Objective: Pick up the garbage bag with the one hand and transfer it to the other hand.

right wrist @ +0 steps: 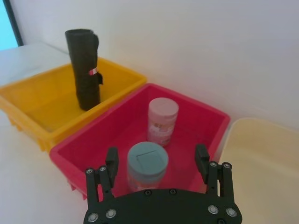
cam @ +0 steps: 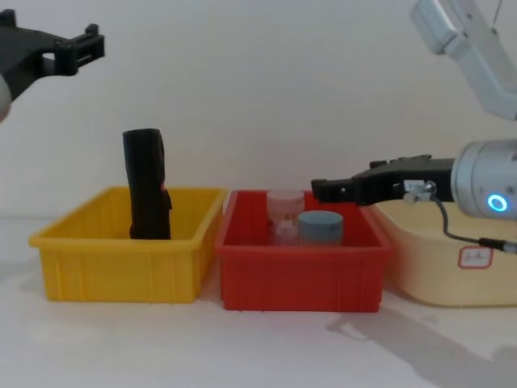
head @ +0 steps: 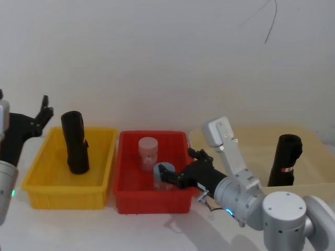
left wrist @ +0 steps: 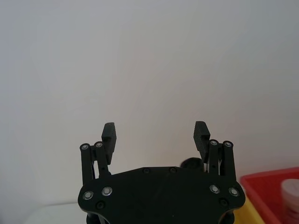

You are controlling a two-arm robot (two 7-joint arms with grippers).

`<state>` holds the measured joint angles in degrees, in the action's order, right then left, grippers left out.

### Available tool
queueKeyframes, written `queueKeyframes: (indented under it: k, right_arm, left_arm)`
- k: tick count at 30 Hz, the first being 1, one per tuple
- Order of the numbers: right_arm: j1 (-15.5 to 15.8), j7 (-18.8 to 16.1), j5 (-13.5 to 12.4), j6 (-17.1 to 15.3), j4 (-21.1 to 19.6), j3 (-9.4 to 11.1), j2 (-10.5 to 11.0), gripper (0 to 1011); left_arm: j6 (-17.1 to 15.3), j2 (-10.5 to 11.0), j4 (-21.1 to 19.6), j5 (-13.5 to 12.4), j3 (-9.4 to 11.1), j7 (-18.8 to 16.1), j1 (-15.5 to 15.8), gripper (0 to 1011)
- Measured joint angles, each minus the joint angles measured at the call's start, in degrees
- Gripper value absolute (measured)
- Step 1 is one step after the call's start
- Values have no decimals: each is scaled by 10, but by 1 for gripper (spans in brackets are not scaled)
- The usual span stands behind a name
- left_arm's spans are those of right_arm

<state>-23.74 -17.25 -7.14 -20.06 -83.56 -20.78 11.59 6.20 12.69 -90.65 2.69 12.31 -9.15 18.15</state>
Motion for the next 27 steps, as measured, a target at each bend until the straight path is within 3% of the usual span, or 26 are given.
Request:
queueKeyframes:
  k: [16, 27]
  right_arm:
    - [-27, -19, 0, -11, 54, -33, -15, 1000]
    - [-42, -22, -3, -2, 87, -36, -26, 1000]
  left_arm:
    - [6, 7, -15, -11, -18, -21, -13, 1002]
    - [7, 8, -18, -13, -22, -26, -16, 1002]
